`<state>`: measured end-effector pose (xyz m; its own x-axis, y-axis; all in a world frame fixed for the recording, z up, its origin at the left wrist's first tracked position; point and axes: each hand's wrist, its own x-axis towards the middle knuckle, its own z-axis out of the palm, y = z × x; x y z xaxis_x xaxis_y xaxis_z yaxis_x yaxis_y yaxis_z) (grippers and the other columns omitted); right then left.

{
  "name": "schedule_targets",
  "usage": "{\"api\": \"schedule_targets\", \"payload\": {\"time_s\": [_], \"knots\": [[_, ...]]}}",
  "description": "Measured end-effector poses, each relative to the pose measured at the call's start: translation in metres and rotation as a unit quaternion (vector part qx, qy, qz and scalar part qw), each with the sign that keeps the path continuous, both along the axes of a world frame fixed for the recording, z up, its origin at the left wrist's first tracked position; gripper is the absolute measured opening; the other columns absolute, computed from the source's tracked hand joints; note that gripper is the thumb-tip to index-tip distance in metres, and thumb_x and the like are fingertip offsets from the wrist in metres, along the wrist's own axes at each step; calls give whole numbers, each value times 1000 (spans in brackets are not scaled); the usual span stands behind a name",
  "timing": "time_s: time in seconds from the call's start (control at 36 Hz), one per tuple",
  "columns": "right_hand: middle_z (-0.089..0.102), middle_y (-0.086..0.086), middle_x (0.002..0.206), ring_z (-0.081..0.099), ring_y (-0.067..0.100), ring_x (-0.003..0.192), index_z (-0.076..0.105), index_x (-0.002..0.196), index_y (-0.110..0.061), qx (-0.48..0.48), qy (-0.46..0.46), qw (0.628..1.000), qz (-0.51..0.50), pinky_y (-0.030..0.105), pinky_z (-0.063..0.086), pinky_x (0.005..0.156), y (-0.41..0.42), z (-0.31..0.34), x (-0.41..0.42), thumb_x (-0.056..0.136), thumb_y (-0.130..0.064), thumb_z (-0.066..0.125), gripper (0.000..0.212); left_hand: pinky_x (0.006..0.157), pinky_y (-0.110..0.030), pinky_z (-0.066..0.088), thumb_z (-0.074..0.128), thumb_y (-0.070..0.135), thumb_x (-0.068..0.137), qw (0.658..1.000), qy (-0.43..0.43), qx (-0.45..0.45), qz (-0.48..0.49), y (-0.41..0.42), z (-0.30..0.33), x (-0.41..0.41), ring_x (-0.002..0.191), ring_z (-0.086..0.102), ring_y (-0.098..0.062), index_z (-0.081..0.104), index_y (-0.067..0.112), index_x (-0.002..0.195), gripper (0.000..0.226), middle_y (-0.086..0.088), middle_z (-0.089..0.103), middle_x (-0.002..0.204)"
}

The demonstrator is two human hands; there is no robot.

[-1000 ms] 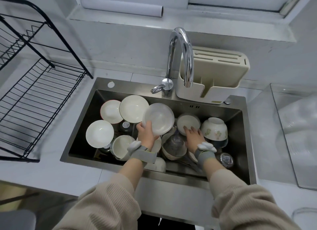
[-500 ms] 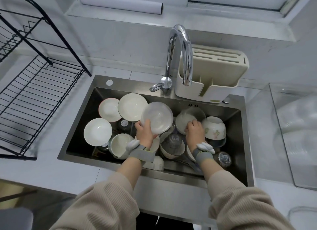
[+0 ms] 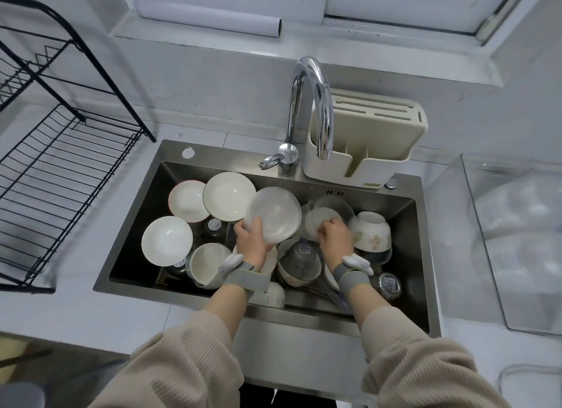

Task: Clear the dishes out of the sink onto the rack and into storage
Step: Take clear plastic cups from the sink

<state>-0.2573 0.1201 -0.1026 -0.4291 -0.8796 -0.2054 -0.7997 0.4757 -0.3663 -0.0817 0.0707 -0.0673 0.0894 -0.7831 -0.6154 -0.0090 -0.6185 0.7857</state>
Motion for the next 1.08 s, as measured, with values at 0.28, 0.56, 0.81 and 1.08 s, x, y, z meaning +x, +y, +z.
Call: {"api": "schedule_targets", "payload": {"time_s": [0.28, 0.56, 0.81, 1.08], "knots": [[59, 14, 88, 58, 31, 81, 70, 85, -2, -159, -112, 976, -97, 38, 45, 71, -2, 10, 15, 95, -22, 58, 25, 83, -49, 57, 53, 47, 76, 1000, -13, 2, -8, -1, -3, 0, 105, 47, -28, 36, 25, 118, 50, -3, 43, 118], [70, 10, 105, 66, 23, 86, 66, 114, -4, -386, 77, 913, 105, 32, 54, 77, -20, 44, 76, 91, -10, 56, 25, 71, -35, 58, 54, 50, 91, 1000, -26, 6, 17, -3, -5, -4, 105, 49, -26, 39, 14, 130, 55, -4, 45, 123], [66, 2, 75, 62, 21, 69, 67, 92, -9, -318, 68, 921, 212, 32, 47, 67, -15, 61, 103, 87, -13, 57, 11, 86, -36, 40, 30, 69, 92, 997, -54, 21, 46, -11, -15, -2, 103, 58, -31, 51, 6, 125, 75, -14, 62, 117], [67, 15, 87, 58, 36, 82, 56, 95, -6, -130, -1, 960, 249, 36, 33, 74, -21, 68, 84, 102, -22, 39, 24, 54, -25, 56, 37, 74, 86, 988, 128, 9, 89, -6, -5, 3, 106, 60, -25, 45, 12, 138, 81, -13, 57, 129]]}}
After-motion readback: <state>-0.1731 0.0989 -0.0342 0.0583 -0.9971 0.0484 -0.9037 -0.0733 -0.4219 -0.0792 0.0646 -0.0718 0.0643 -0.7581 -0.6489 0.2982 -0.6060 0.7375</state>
